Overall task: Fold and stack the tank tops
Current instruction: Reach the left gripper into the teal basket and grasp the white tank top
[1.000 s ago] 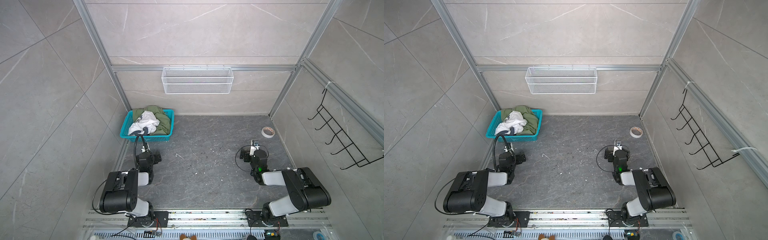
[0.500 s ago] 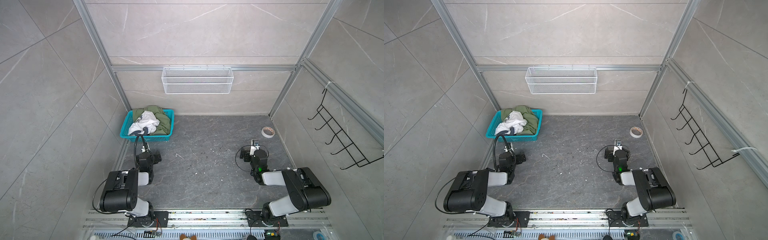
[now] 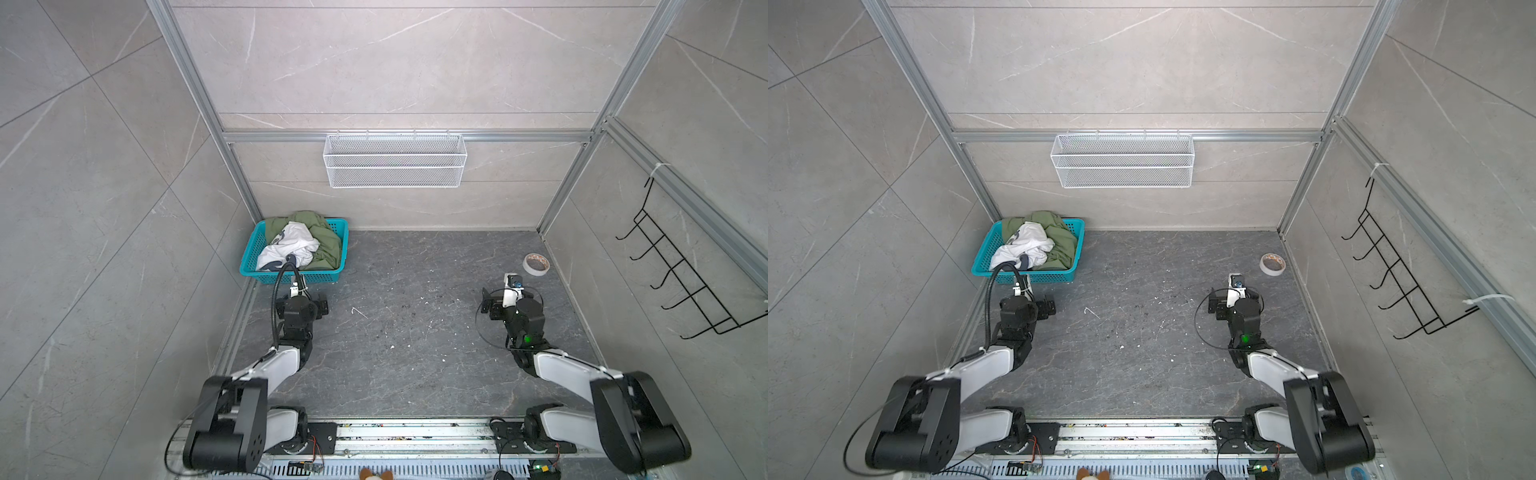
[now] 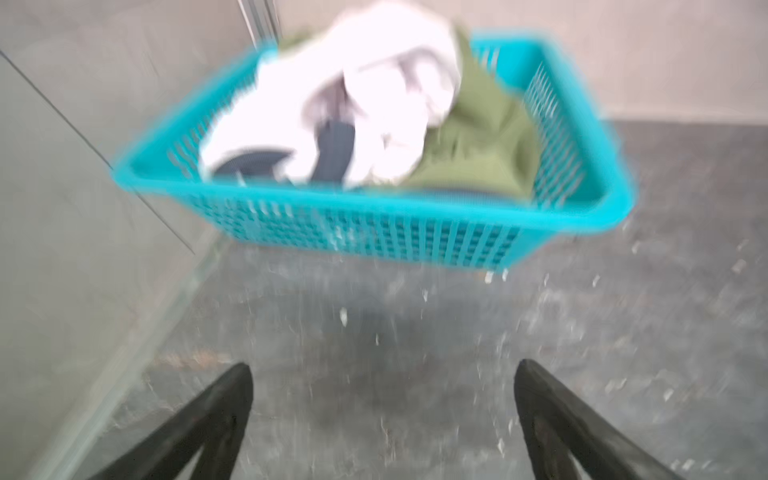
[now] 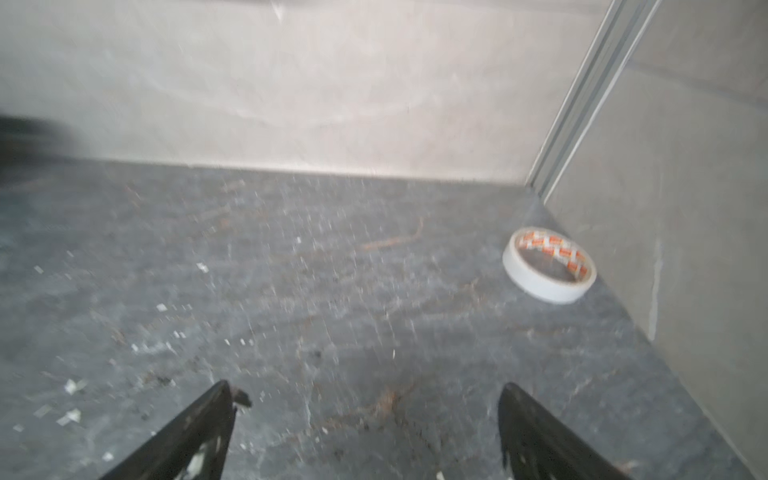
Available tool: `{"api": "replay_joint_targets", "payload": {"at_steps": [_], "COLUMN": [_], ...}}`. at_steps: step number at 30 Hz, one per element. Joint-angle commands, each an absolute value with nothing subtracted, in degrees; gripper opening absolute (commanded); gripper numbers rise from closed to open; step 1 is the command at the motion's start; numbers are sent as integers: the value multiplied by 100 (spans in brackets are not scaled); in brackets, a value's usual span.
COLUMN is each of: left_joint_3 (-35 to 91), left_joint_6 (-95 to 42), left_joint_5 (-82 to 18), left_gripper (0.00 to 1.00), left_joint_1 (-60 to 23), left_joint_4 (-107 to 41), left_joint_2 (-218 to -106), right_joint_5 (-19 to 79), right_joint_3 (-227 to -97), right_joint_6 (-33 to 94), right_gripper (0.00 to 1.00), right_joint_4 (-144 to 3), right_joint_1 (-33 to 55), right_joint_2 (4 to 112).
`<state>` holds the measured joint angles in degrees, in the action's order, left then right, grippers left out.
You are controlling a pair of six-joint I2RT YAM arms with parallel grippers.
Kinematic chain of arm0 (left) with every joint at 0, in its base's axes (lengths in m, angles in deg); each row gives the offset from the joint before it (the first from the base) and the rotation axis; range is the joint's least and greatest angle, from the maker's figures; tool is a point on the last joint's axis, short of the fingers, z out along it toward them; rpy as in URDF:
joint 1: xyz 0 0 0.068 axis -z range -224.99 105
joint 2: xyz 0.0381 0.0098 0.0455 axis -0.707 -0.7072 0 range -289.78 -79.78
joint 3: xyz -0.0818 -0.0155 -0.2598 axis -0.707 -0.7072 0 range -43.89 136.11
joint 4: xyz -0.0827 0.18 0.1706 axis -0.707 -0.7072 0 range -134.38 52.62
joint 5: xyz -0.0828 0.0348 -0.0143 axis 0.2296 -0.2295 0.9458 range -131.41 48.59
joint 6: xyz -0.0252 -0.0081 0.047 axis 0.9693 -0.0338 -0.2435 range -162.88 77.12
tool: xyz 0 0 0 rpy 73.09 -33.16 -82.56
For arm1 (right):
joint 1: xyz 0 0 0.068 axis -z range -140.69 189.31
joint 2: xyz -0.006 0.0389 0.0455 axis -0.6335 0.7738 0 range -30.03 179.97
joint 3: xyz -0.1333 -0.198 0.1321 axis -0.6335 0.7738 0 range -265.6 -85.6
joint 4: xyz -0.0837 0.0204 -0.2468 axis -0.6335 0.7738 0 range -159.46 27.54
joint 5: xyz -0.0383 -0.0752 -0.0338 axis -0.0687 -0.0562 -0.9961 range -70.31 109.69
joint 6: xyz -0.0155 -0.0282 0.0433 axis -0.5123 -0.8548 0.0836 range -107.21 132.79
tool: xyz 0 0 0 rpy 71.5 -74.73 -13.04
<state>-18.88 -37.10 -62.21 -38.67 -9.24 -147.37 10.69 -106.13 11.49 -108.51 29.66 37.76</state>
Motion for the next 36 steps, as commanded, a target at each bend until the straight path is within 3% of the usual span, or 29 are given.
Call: {"api": "replay_joint_targets", "payload": {"at_steps": [1,3,9,13,16,21,26,36], "left_joint_3": [-1163,-751,303,299,1308,2972,3758,5545], "left_joint_6": [-2214,-1703,72,131,-25,-453,-672,-840], "left_joint_5": [-7037,-6875,-6595,-4396,-4062,-4643,-5049,-5376], "left_gripper": [100,100,100,100,100,100,100,94], "left_joint_1": [-3884,-3884,-3923,-4629,-4817,-4794,-4805,-4812], "left_joint_4": [-2646,-3184,-4689,-3622,-4540,-5905,-6131,-7086], "left_joint_2": [-14061,-13936,-14076,-14736,-15776,-17097,-17708,-19074], "right_joint_5": [1555,1689,793,-893,-514,496,1255,1793], "right_joint_3": [-11040,-11283,-11802,-12674,-12880,-12807,-12726,-12691], "right_joint_6": [1338,1711,3303,5924,5307,5022,4785,4733], "right_gripper": [99,99,99,100,100,99,99,99], "right_joint_4": [-9801,-9473,-8432,-5555,-5358,-5506,-5716,-5777], "right_joint_1": [2920,2912,2920,2937,2941,2930,2937,2912], "right_joint_2": [3099,2736,1635,1572,1937,2209,2374,2678]}}
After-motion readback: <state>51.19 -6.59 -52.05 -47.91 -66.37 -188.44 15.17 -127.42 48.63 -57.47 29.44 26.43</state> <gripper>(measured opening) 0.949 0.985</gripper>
